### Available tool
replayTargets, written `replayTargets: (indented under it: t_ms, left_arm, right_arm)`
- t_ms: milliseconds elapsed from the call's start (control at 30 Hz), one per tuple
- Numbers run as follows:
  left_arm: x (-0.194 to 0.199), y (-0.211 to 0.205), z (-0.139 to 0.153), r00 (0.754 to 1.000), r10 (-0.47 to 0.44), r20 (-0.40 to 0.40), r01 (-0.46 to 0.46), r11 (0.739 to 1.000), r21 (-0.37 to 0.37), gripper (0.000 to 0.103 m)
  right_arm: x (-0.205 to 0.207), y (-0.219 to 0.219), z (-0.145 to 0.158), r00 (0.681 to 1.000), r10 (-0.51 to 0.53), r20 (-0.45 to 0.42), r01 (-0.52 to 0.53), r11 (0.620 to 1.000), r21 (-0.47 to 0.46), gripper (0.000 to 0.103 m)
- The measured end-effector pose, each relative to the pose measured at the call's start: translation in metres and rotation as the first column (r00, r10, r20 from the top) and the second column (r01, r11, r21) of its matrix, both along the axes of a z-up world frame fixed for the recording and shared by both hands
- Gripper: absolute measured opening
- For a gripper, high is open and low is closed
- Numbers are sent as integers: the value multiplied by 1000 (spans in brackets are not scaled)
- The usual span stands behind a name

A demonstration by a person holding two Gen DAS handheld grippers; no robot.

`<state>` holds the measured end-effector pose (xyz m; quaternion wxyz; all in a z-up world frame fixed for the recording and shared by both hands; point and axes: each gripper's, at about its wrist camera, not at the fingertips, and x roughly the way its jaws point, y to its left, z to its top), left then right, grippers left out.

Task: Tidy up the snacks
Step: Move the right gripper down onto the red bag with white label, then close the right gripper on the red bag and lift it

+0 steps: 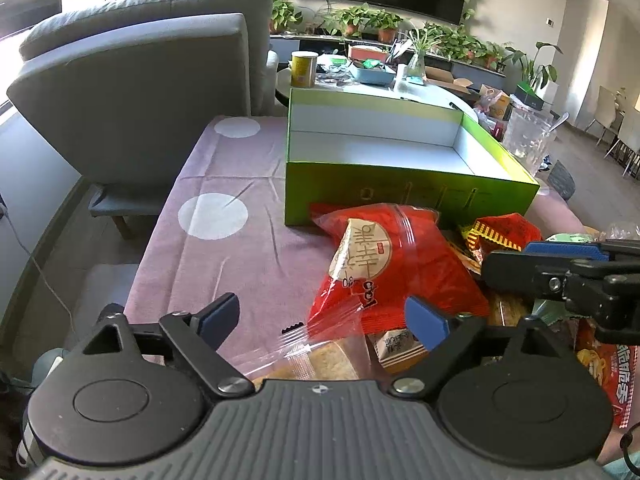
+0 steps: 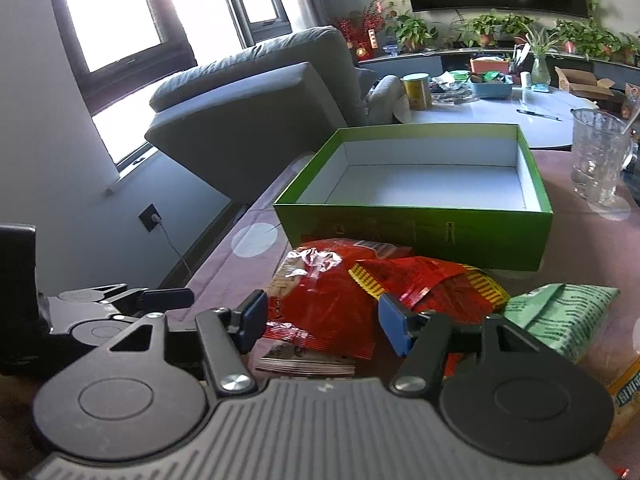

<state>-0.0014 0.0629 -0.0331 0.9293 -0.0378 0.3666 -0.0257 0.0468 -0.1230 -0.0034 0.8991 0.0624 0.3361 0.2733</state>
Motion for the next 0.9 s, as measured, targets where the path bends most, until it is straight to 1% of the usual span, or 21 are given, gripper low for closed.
replayTargets:
  t_ms: [33, 100, 167, 233, 367, 433, 567, 633, 667, 767, 833, 867, 900]
  left_arm:
    - [1, 1, -1, 1000, -3, -1, 3, 1000, -2, 85]
    - [4, 2, -2, 1000, -12, -6, 12, 1000, -3, 84]
    - [9, 4, -5, 1000, -24, -15, 24, 1000, -6, 79]
    - [15, 5, -8, 999, -40, -24, 40, 999, -9, 78]
    - [28, 7, -14, 997, -61, -46, 60, 998, -23, 78]
    - [35, 5, -17, 996, -71, -50, 70, 997, -24, 78]
    - [50, 1, -20, 991, -122, -53, 119, 991, -57, 79]
    - [58, -2, -22, 988, -144, -50, 140, 988, -63, 81]
    - [61, -3, -23, 987, -155, -44, 151, 986, -65, 85]
    - [69, -8, -28, 980, -191, -47, 187, 979, -82, 86]
    - [73, -10, -33, 975, -215, -52, 209, 972, -108, 85]
    - [74, -12, -35, 971, -234, -55, 226, 966, -124, 79]
    - [74, -15, -36, 967, -249, -55, 240, 962, -133, 79]
  right_arm:
    - [1, 2, 0, 1000, 7, -6, -7, 1000, 3, 61]
    - [4, 5, -1, 999, 23, -23, -23, 1000, 12, 61]
    - [10, 11, -3, 998, 40, -48, -39, 999, 19, 61]
    - [18, 16, -7, 996, 45, -81, -44, 999, 22, 61]
    - [36, 22, -15, 992, -1, -129, 1, 1000, 0, 61]
    - [41, 23, -17, 988, -12, -152, 14, 1000, 9, 61]
    - [46, 31, -17, 987, -60, -149, 57, 998, -26, 61]
    - [51, 35, -20, 981, -77, -178, 71, 997, -41, 61]
    - [53, 38, -21, 979, -87, -187, 79, 996, -51, 61]
    - [58, 46, -23, 975, -105, -194, 92, 993, -77, 62]
    - [63, 52, -25, 973, -99, -207, 84, 993, -83, 62]
    - [65, 54, -26, 971, -98, -216, 82, 993, -82, 62]
    - [68, 55, -28, 969, -96, -227, 79, 993, -84, 62]
